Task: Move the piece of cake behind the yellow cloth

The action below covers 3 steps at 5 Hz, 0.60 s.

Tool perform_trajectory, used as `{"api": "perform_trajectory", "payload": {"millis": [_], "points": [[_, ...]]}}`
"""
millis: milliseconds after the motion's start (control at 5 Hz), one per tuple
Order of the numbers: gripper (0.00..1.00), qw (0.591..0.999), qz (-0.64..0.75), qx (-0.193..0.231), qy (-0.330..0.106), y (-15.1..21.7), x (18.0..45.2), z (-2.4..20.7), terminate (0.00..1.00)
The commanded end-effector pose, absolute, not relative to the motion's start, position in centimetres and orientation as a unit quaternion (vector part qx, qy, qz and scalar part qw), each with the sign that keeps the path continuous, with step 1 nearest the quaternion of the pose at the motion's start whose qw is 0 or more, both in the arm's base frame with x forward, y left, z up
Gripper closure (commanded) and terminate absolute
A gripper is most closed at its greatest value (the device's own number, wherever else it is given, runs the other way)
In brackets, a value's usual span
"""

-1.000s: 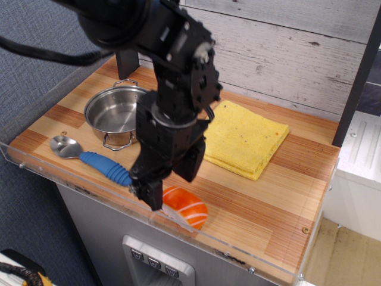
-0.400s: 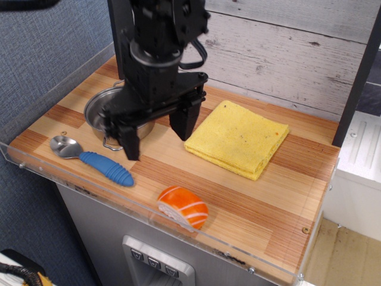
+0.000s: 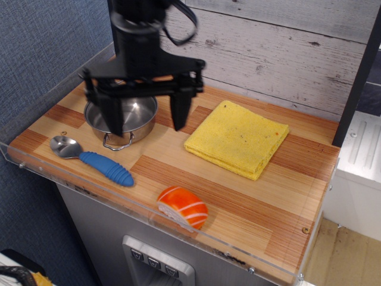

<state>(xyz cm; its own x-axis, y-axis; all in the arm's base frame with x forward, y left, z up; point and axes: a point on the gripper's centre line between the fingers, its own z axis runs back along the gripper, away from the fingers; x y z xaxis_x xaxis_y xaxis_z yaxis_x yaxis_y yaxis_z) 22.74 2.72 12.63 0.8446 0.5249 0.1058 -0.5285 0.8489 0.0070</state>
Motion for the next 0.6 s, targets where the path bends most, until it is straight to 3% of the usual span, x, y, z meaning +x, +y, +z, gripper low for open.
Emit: {"api": "perform_trajectory", "payload": {"millis": [0, 200, 400], "points": [[0.00, 0.967, 0.249, 0.053, -0.029, 7.6, 18.9, 13.6, 0.00], [0.00, 0.965, 0.252, 0.058, -0.039, 9.6, 17.5, 13.4, 0.00], [0.00, 0.965, 0.252, 0.058, -0.039, 9.6, 17.5, 13.4, 1.00]]}}
